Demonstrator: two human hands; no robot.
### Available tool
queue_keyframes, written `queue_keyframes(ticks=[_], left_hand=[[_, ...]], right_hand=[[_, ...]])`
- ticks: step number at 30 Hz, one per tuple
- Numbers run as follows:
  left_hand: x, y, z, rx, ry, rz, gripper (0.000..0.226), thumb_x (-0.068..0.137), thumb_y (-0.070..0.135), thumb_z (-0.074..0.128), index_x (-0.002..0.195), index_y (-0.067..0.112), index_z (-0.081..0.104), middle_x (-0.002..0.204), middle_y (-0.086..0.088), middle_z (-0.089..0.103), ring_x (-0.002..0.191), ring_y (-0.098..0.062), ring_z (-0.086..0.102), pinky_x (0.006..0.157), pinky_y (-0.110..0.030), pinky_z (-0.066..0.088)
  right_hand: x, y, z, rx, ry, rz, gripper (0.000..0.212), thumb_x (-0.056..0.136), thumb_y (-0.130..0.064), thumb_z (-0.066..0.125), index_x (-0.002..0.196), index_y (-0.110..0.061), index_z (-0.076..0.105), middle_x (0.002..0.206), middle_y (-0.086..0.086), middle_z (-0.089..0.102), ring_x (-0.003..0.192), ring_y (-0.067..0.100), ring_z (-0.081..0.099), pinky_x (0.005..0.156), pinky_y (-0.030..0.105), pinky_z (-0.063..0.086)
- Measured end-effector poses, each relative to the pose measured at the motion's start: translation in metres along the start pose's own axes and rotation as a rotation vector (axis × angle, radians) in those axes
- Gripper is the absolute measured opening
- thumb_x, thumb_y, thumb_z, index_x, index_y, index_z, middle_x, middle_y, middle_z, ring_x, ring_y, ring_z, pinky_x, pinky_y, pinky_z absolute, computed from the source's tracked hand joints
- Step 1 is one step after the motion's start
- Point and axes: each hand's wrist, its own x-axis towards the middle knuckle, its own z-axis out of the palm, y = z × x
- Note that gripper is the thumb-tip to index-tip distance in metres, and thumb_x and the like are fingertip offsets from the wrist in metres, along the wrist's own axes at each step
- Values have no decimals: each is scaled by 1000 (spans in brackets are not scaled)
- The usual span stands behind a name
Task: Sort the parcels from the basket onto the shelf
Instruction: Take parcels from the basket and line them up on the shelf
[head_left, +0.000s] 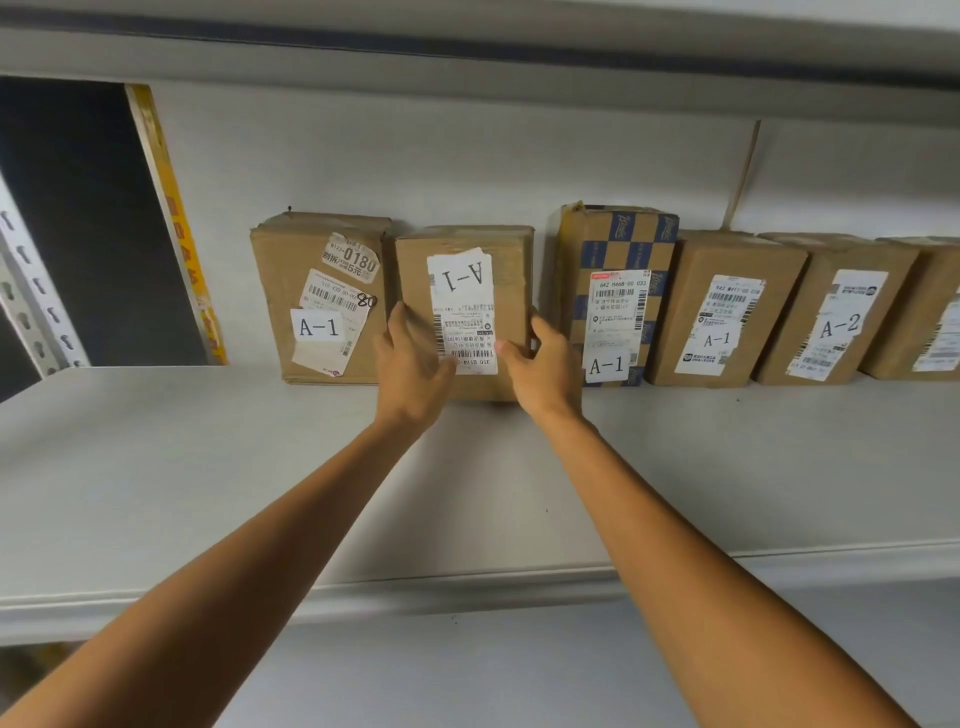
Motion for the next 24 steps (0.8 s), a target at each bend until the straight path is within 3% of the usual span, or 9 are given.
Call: queue_keyframes(ticks=[5, 10, 13, 17, 20, 24], left_hand=[[4, -4, 7, 72, -155, 44, 85, 85, 14, 61, 151, 16, 8, 137, -9, 30, 129, -29, 30, 107, -46, 37], [1, -7, 22, 200, -126, 55, 94, 82, 14, 59, 152, 20, -3, 129, -12, 29, 119, -32, 35, 106, -42, 34], [-1, -5, 30, 221, -132, 54, 93, 83, 13, 57, 152, 21, -6, 130, -13, 26, 121, -32, 32, 106, -40, 30], [-4, -1, 28, 204, -108, 16, 88, 85, 12, 55, 152, 18, -2, 132, -14, 25, 124, -33, 31, 110, -41, 29], [-8, 3, 23, 172, -116, -16, 85, 86, 13, 55, 152, 16, 3, 135, -15, 24, 127, -34, 31, 111, -47, 31], [-11, 8, 15, 191, -216, -14, 72, 85, 13, 54, 148, 17, 19, 144, -15, 20, 134, -37, 23, 111, -50, 30]], right_hand=[[8, 10, 14, -87, 103, 29, 28, 90, -25, 65, 117, -14, 65, 116, 3, 70, 103, 19, 66, 51, -4, 31], [20, 20, 19, -147, 141, 44, 29, 92, -25, 63, 117, -11, 62, 116, 6, 69, 104, 24, 65, 74, 24, 49], [28, 24, 18, -114, 147, 83, 30, 93, -23, 61, 120, -9, 60, 119, 7, 68, 108, 25, 63, 80, 29, 49], [29, 25, 21, -155, 128, 90, 34, 94, -25, 60, 123, -9, 58, 117, 10, 67, 109, 28, 61, 79, 31, 49], [26, 23, 25, -93, 35, 93, 44, 93, -20, 59, 135, -12, 50, 125, 10, 63, 115, 29, 59, 92, 38, 51], [13, 17, 17, -33, -92, 117, 59, 94, -26, 59, 147, -13, 35, 135, 7, 57, 123, 24, 54, 97, 32, 47]])
